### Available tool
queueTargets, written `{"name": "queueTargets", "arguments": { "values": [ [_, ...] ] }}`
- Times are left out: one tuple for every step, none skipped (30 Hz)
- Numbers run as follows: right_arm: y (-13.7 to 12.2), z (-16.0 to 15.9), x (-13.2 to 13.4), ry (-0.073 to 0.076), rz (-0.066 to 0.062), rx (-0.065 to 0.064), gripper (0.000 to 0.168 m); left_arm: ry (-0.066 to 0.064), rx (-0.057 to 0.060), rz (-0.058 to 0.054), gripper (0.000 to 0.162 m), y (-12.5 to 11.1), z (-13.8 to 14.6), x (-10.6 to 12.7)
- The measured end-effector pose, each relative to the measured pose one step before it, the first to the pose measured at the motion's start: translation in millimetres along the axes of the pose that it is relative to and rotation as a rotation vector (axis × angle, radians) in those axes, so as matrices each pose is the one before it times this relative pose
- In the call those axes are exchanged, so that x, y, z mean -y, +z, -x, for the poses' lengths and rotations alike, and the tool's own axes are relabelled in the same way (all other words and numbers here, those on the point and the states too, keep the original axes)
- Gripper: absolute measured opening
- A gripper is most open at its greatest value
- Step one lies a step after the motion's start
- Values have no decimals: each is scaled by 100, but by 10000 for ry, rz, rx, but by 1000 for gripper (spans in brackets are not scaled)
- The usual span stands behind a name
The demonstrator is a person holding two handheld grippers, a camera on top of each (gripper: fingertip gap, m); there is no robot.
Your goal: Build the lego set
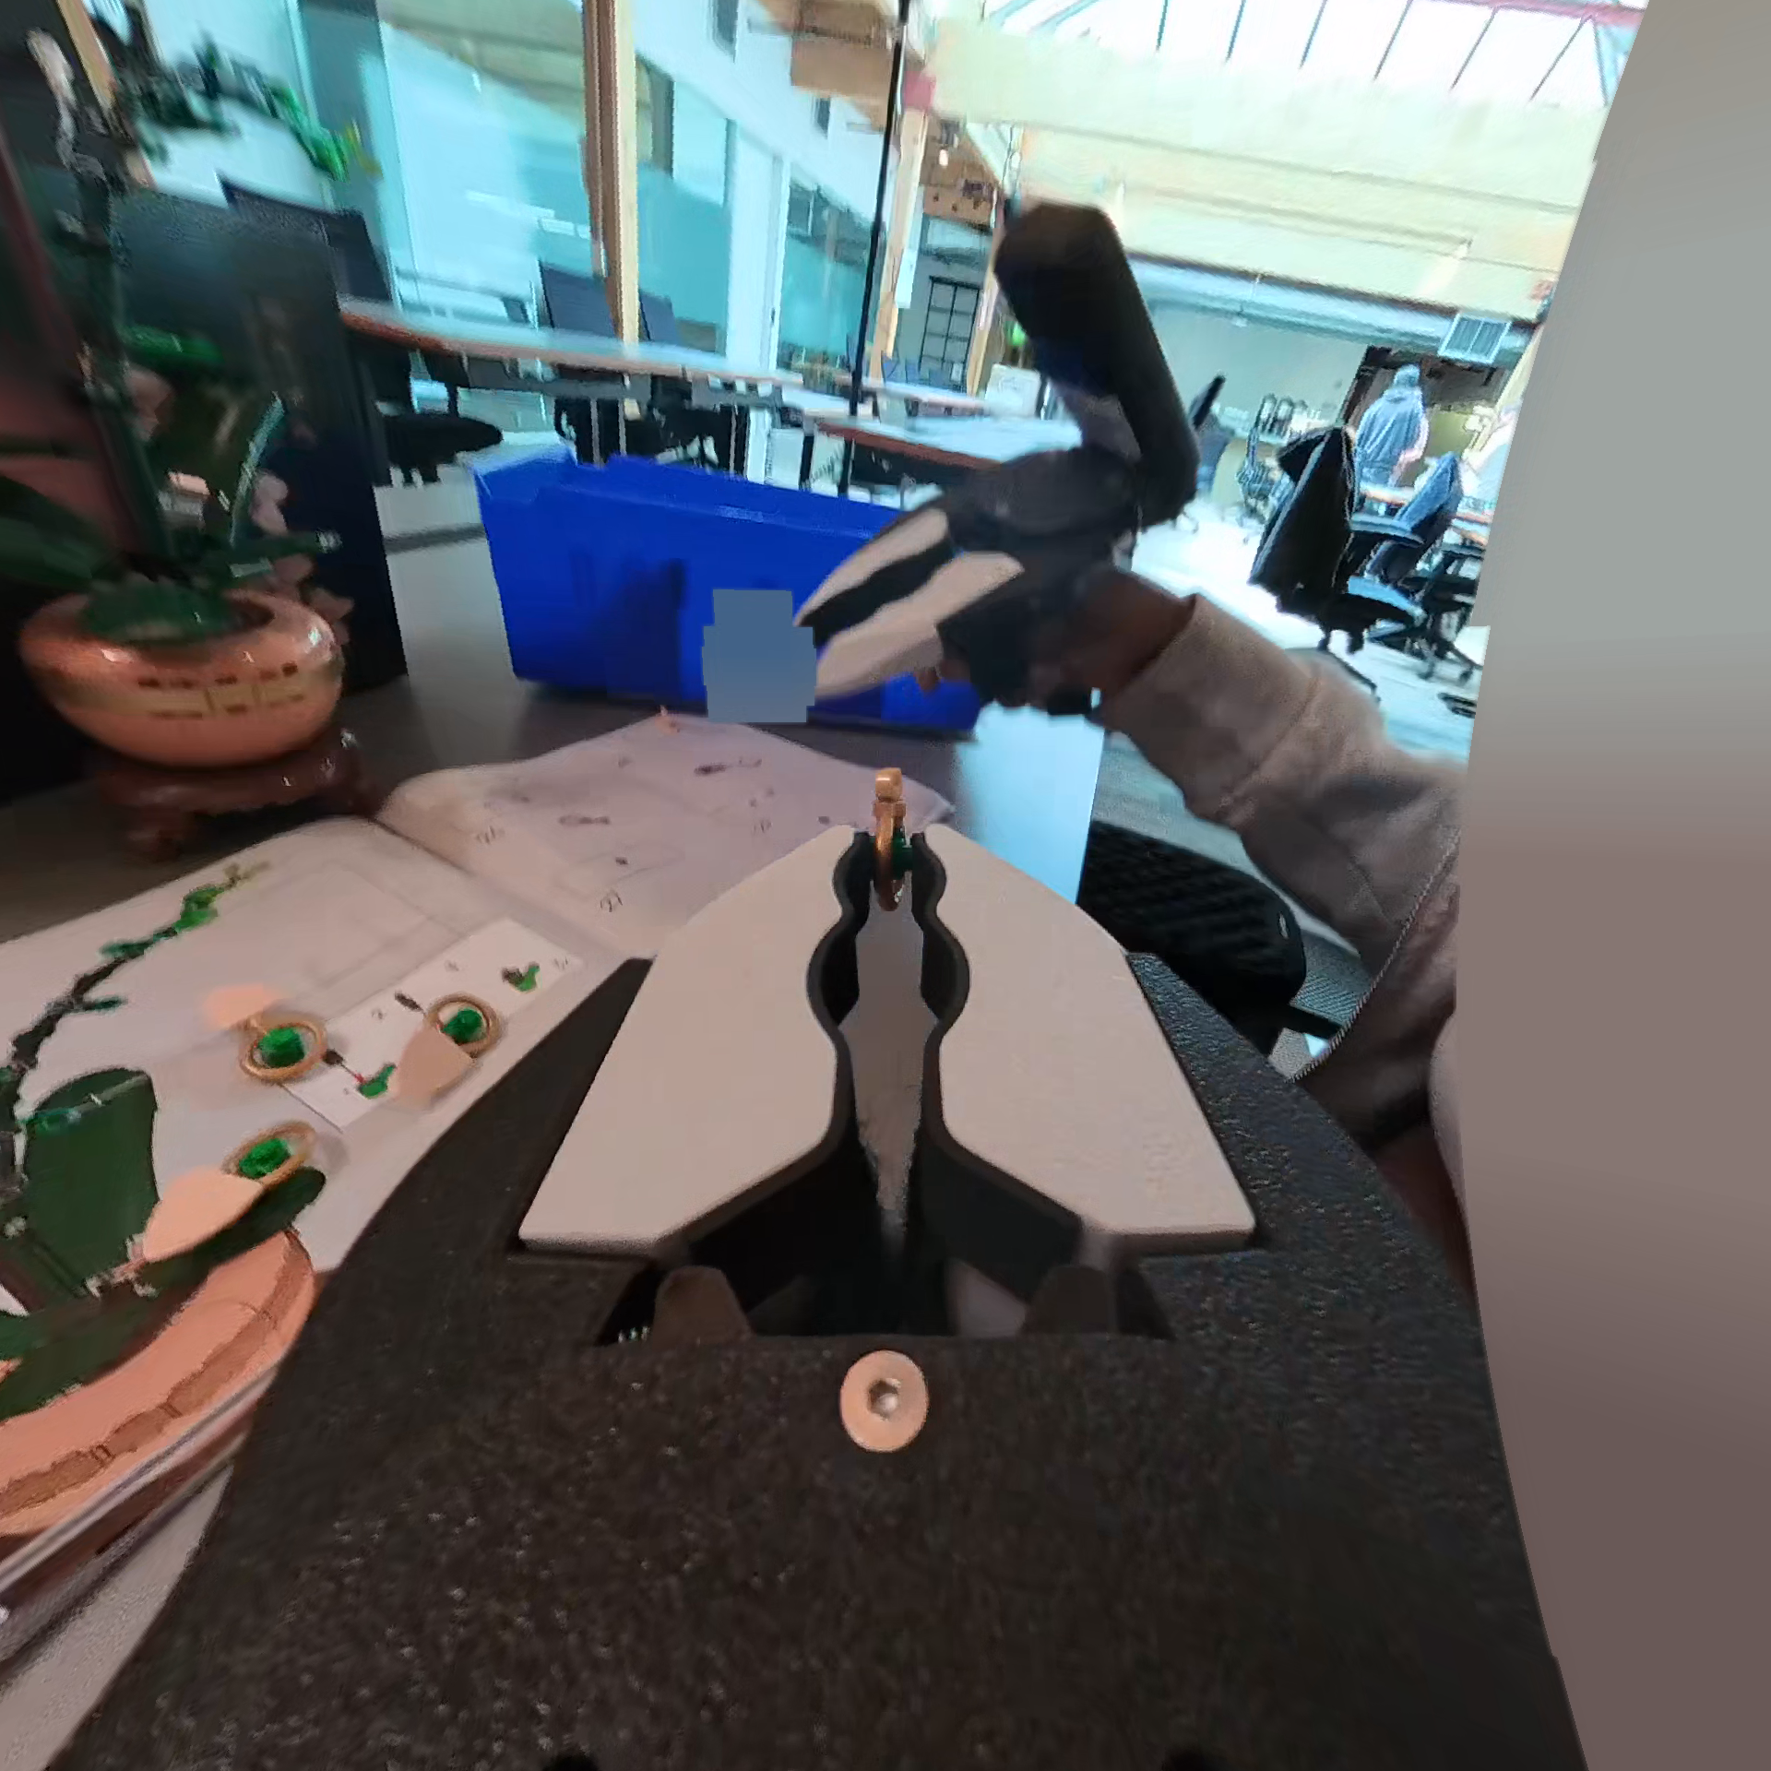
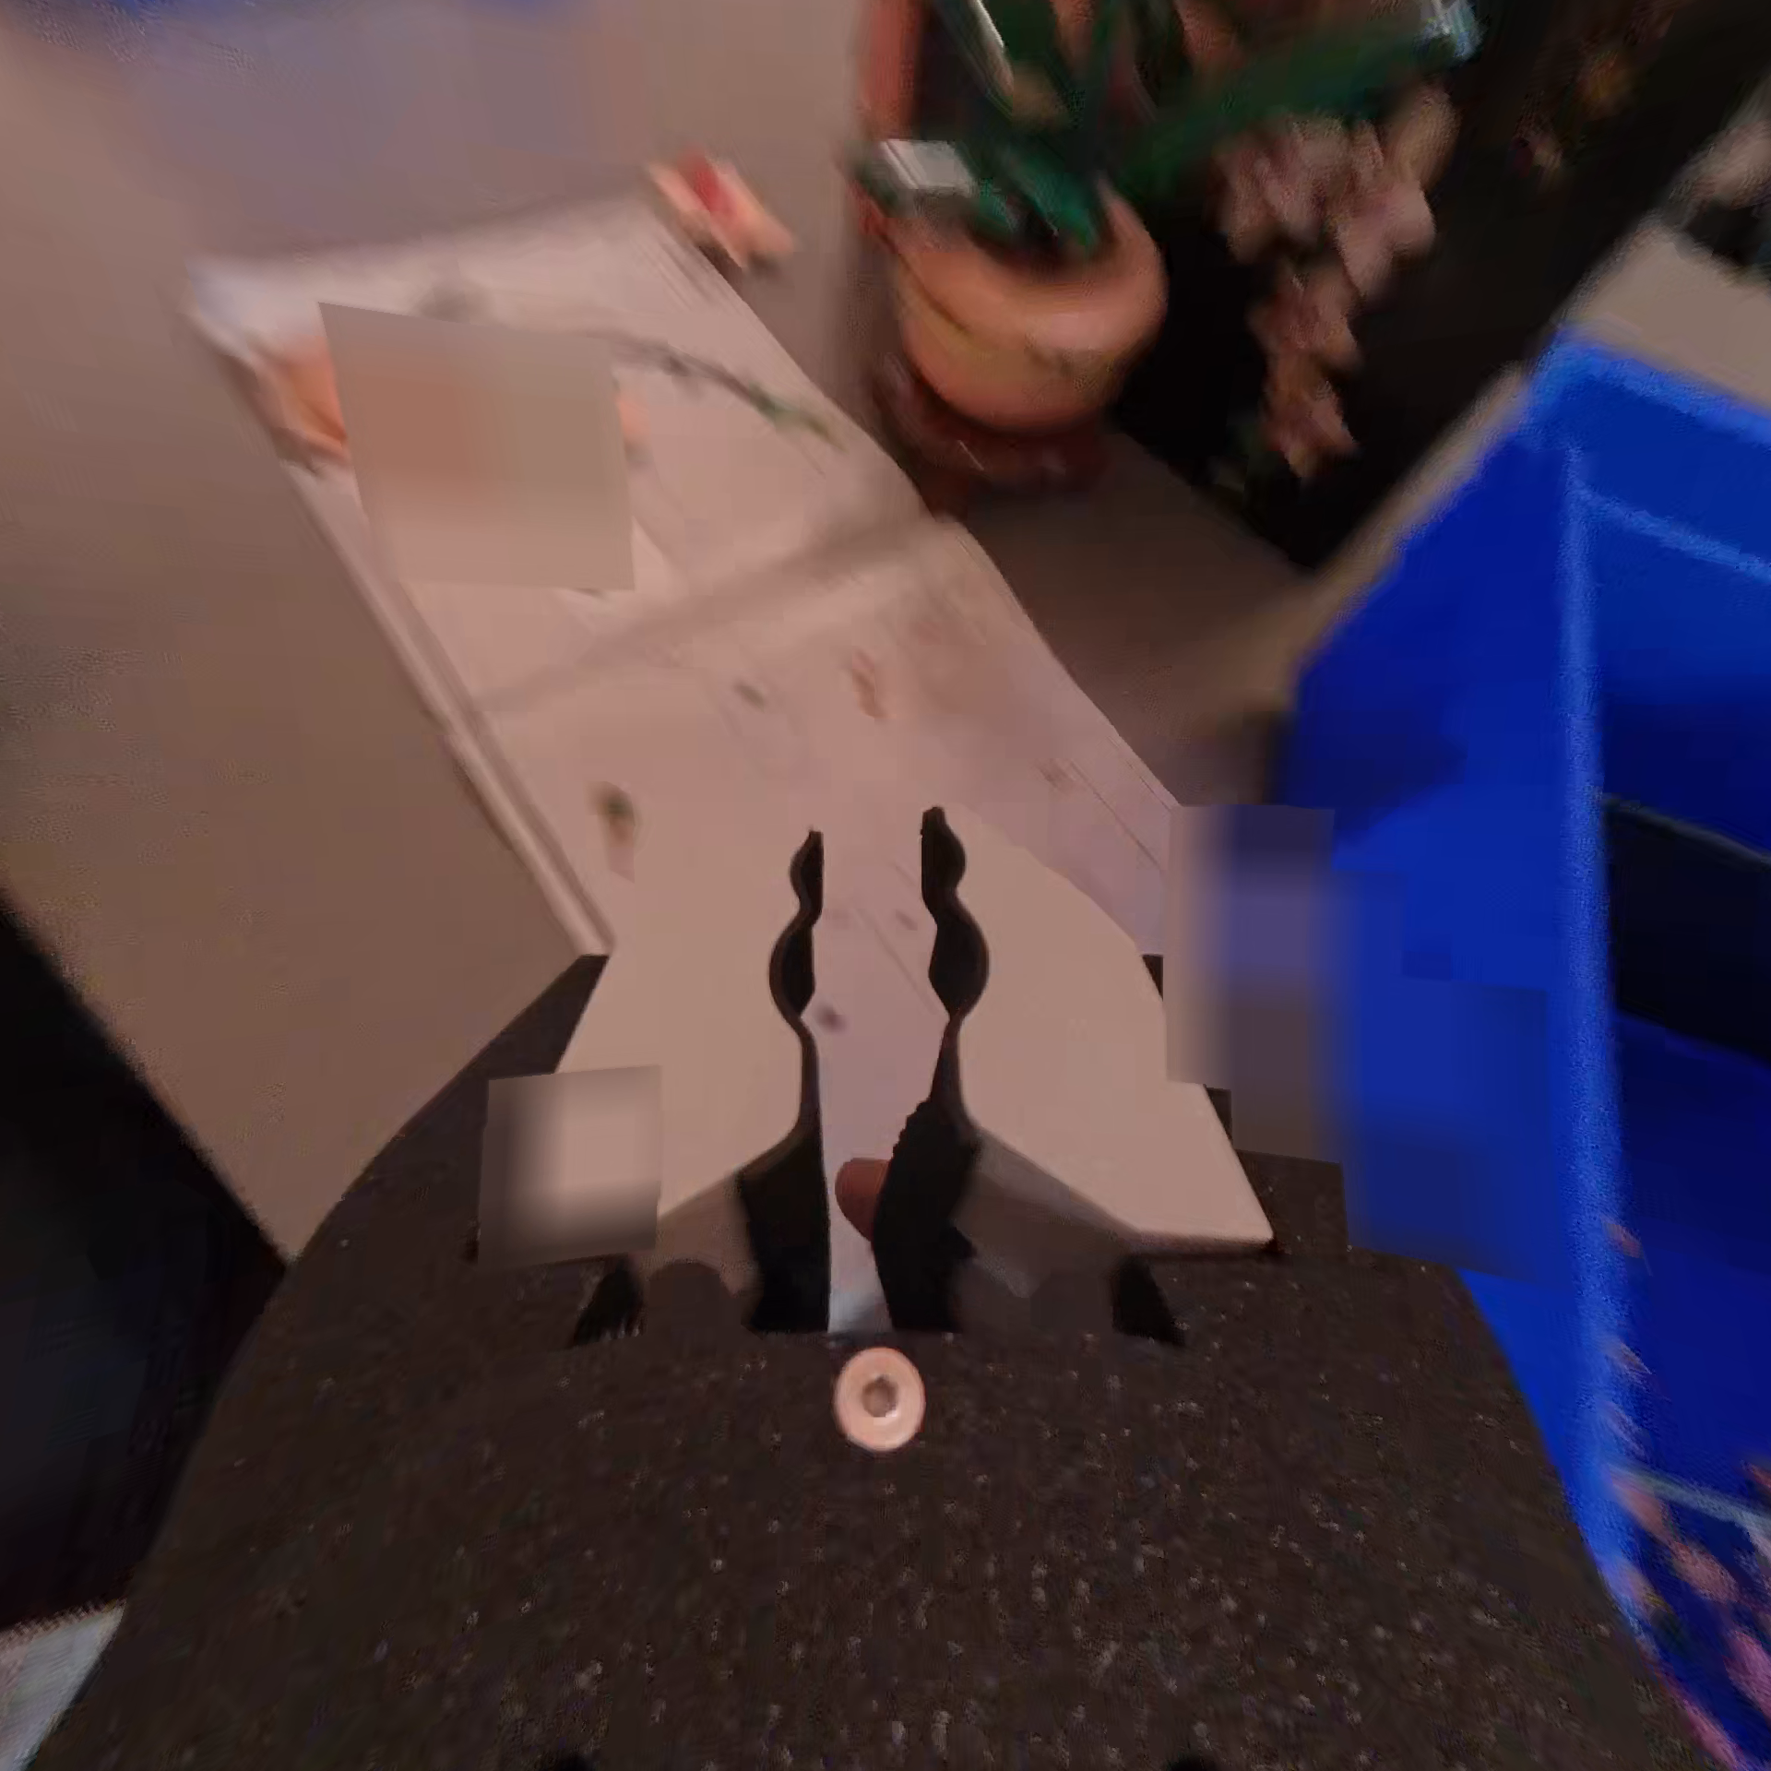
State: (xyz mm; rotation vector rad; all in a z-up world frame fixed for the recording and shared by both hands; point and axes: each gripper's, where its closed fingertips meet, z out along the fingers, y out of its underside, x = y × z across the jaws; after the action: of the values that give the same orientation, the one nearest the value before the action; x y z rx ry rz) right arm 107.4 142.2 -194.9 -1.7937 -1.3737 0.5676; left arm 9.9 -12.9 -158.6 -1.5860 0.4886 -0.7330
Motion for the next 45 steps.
{"name": "queueTargets", "arguments": {
  "values": [
    [190,-1595,-1210,83,1098,-429,20,2,43,257,7,145,127,-499],
    [446,-1400,-828,156,913,-519,19,73,64,130,7,133,93,-303],
    [617,-1026,-277,94,547,-559,16,30,3,55,7,79,-20,-151],
    [790,-498,166,-60,194,-451,13,-27,-19,26,7,47,-34,-57],
    [958,-480,125,-109,134,-551,11,-35,-18,5,7,19,-11,-19],
    [1019,-559,-244,-20,288,-642,8,-34,-21,4,7,-2,7,-5],
    [965,-413,-558,75,434,-533,9,-33,-35,19,7,27,2,-69],
    [810,-359,-549,246,355,-463,11,-22,-75,17,7,65,-72,-89],
    [627,-211,-443,401,214,-291,11,-7,-128,1,7,32,-174,-60],
    [400,170,-71,537,-43,66,9,1,-156,-5,7,68,-247,-17],
    [138,-94,223,614,-248,13,9,-8,-149,-16,7,77,-241,-12],
    [127,-297,-5,491,-64,-63,12,-17,-168,-24,7,63,-262,-22],
    [134,-394,80,419,-72,-72,17,-10,-211,-20,7,38,-321,-21],
    [14,176,284,351,-209,226,18,11,-209,-35,7,-9,-314,23],
    [79,221,344,413,-206,203,21,26,-166,-66,7,-44,-228,84],
    [76,154,260,275,-118,74,23,3,-143,-82,7,-83,-150,106],
    [99,-120,255,82,-109,-149,22,-44,-162,-82,7,-105,-138,91],
    [221,-117,184,25,-58,-155,18,-78,-169,-93,7,-122,-118,107],
    [309,17,-67,48,150,-32,14,-88,-134,-113,7,-162,-67,129],
    [375,-18,-171,37,226,-32,11,-85,-88,-118,7,-176,4,132],
    [229,-22,201,86,-52,-38,11,-81,-75,-93,7,-182,22,114],
    [163,16,87,53,33,43,10,-77,-81,-56,7,-190,27,71],
    [68,99,-14,24,61,137,7,-75,-66,-45,7,-182,36,47],
    [-10,70,-26,-38,34,117,6,-80,-58,-49,7,-172,-1,53],
    [-83,94,46,-177,-24,108,5,-77,-57,-33,7,-150,-24,48],
    [-185,303,80,-328,-132,374,2,-56,-5,12,7,-118,27,-11],
    [-162,995,34,-281,-174,770,2,-34,72,59,7,-67,117,-52],
    [-295,1552,-49,-189,-142,1106,2,-17,71,82,7,-27,99,-71],
    [-343,2076,-220,-299,-68,1360,1,-15,19,90,7,16,41,-102],
    [-344,1425,-297,-157,-31,766,4,-13,-2,88,7,79,0,-103],
    [-409,214,-96,-110,-67,-84,6,4,16,67,7,118,-18,-80],
    [-429,64,191,-430,-138,-174,9,16,11,43,7,124,-30,-62],
    [-342,-617,431,-353,-214,-625,12,11,-43,44,7,177,-114,-65],
    [-169,-415,314,-364,-122,-448,14,15,-90,68,7,215,-193,-111],
    [-91,455,68,-431,24,216,6,42,-98,92,7,215,-232,-134],
    [-79,471,136,-201,-31,243,9,78,-56,108,7,196,-203,-156],
    [-80,456,84,-194,-50,267,12,100,6,119,7,142,-128,-151],
    [-98,50,-62,-30,-6,73,15,86,29,109,7,94,-64,-125],
    [-72,-389,-262,201,164,-165,19,43,9,80,7,79,-28,-73],
    [-64,-180,-384,197,216,23,18,0,1,47,7,61,2,-55],
    [-101,106,-390,160,143,164,18,-23,-1,11,7,35,12,-5],
    [-208,-331,-502,249,176,-215,17,-26,-15,-5,7,20,-11,4],
    [-204,-452,-494,150,177,-389,17,-13,-18,-6,7,5,-30,-2],
    [-170,-584,-516,118,119,-481,16,-6,-14,-3,7,-1,-6,-3],
    [-115,-561,-438,174,83,-470,17,-13,-13,1,7,10,-7,-7]
  ]
}}
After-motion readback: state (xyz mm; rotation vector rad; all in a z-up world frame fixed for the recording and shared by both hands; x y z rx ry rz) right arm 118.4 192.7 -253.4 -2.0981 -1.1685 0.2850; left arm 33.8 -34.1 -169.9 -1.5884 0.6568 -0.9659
